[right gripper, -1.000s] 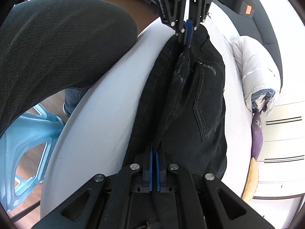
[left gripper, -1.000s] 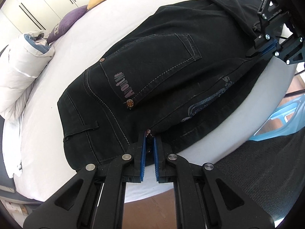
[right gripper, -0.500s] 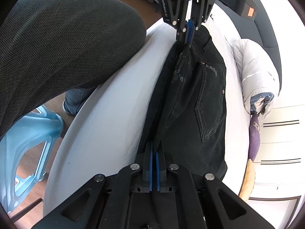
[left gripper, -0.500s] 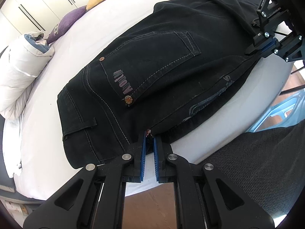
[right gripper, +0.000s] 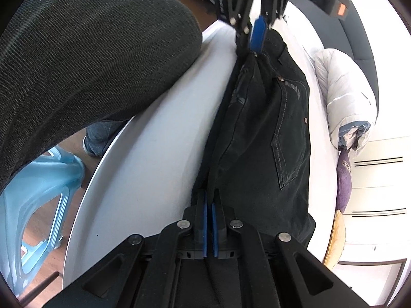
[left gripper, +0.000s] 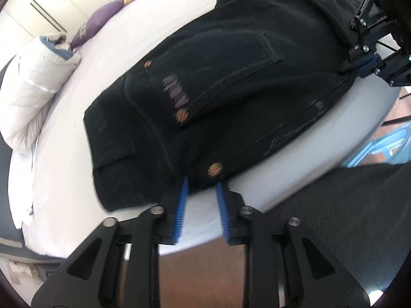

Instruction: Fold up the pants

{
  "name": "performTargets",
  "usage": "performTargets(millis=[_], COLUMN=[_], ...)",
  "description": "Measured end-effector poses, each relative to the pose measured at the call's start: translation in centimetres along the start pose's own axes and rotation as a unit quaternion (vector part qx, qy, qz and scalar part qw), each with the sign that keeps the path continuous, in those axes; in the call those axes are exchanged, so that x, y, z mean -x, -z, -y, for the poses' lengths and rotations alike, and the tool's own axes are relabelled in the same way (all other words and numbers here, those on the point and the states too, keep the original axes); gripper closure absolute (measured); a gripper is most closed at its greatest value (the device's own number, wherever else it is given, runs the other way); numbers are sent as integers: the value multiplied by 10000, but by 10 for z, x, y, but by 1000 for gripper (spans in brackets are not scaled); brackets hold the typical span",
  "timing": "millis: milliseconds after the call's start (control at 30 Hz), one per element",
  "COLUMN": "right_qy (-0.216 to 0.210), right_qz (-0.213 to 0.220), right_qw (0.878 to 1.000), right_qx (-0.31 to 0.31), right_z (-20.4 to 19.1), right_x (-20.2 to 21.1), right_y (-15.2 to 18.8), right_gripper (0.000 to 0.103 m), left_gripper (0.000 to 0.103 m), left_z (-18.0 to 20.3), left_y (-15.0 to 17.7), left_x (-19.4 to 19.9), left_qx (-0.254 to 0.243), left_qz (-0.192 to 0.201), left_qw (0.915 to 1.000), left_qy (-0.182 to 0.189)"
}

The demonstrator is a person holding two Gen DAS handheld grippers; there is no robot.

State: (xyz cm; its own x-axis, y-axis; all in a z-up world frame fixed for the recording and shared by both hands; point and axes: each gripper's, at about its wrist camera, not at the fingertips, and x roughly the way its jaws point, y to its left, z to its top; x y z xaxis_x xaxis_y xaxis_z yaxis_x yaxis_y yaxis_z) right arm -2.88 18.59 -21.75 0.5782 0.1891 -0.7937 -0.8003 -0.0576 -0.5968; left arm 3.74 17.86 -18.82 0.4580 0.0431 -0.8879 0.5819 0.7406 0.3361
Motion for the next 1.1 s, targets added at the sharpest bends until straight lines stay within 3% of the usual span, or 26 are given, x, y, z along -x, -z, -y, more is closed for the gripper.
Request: performTargets(millis=[33,67,100,233,300,367,400,433,467,600,667,733,867,933,1033,1067,1100], right_qy=[41,99,142,387,520,802,938,986,919,692,530,340,178,95,-48,-115,-221], right_qz=[-5,-20,-30,-53,-70,-100,-75,-29,74,157,131,59,-146,-142,16,151,373], right_qw=[10000,9999,9999,9988,9975,9943,9918,9898,9881,9706,9520,9218,8403,7884,7032,6806,6506], right_qx=[-11,-42,-74,-302,-470,-702,-869,-1025,-1232,-2298,-3013,-3862,-5416,-6150,-7109,-7324,-7582], right_z=[-1,-2,-3,-4,-4,-1,1,4,6,11,19,32,66,88,125,135,146], right_x=[0,0,0,3,5,10,16,23,31,63,78,89,102,104,102,101,100], right_y=[0,0,0,-1,-2,0,3,6,11,42,65,96,175,219,280,293,308], right_gripper=[96,96,96,96,85,57,48,29,18,18,18,18,18,18,21,24,25], left_gripper=[51,30,28,28,28,28,28,28,28,28,29,29,30,32,32,32,32], left_z=[-3,-6,-8,-30,-36,-35,-31,-24,-20,-4,9,18,8,1,-11,-13,-15], left_y=[3,5,8,-4,-23,-48,-60,-79,-93,-139,-156,-159,-163,-170,-191,-197,-203], left_x=[3,7,14,40,52,55,53,48,43,7,-24,-60,-63,-47,-26,-25,-25], left_qx=[16,35,65,771,1176,1357,1367,1361,1359,1273,1259,1313,1708,1925,2292,2383,2467], left_qz=[-113,-115,-29,266,606,885,972,1061,1109,1050,779,371,434,647,1205,1309,1394], left_qw=[9999,9999,9999,9963,9912,9868,9858,9849,9843,9853,9874,9880,9807,9750,9565,9499,9432], left_qy=[-59,-105,-153,-257,-79,21,52,143,209,449,567,719,848,898,1344,1541,1735])
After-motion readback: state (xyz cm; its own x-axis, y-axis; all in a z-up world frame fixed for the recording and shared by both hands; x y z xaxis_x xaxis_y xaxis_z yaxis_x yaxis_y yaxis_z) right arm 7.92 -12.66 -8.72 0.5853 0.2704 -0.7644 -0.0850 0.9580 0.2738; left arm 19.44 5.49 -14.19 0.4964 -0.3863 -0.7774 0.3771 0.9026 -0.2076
